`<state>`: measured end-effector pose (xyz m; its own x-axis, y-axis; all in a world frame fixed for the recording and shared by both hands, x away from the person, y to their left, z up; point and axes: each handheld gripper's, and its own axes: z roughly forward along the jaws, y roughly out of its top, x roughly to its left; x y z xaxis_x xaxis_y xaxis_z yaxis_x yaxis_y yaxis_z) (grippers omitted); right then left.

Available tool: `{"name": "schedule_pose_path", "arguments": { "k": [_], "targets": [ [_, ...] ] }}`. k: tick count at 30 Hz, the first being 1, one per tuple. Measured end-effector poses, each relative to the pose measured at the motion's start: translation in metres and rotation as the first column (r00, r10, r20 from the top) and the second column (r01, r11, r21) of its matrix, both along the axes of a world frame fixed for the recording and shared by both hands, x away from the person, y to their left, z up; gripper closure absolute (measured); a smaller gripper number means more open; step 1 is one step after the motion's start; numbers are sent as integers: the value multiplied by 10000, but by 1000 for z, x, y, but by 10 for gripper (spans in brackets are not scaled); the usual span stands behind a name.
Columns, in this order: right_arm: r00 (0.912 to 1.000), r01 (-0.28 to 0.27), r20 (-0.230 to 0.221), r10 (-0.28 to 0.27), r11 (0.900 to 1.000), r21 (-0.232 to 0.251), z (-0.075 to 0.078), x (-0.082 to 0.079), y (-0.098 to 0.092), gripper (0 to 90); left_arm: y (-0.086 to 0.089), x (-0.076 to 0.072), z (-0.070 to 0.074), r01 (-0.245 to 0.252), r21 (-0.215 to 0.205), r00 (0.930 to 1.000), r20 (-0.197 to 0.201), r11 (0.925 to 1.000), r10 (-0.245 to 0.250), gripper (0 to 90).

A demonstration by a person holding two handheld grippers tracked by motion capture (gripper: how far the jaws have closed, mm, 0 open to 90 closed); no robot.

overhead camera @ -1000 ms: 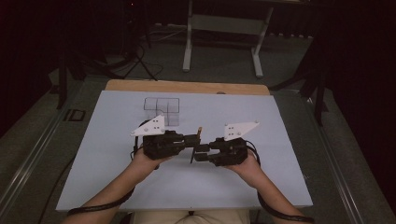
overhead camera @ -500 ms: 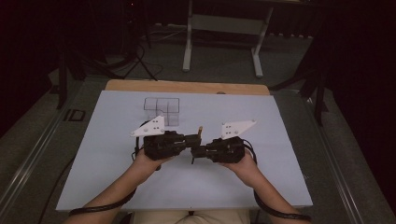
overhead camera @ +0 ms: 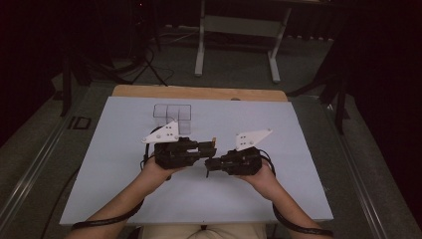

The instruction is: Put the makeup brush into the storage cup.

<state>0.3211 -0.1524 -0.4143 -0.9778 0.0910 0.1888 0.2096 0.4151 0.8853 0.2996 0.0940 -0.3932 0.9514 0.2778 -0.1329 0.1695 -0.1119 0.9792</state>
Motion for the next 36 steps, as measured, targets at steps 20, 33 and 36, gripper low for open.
{"name": "schedule_pose_path", "arguments": {
  "k": [20,33,36],
  "targets": [
    [9998,-135,152,145,9978,-646,-6,-2,4,846,0,-1,2,125,380,9996,-261,9992,-115,851],
    [9998,165,55,-166,9997,189,-4,1,-1,561,4,-2,4,-98,332,9998,-195,9994,104,854],
    [9992,398,48,-400,9985,381,-3,2,-4,519,6,-1,4,-195,297,9996,-215,9994,201,854]
  ]
}}
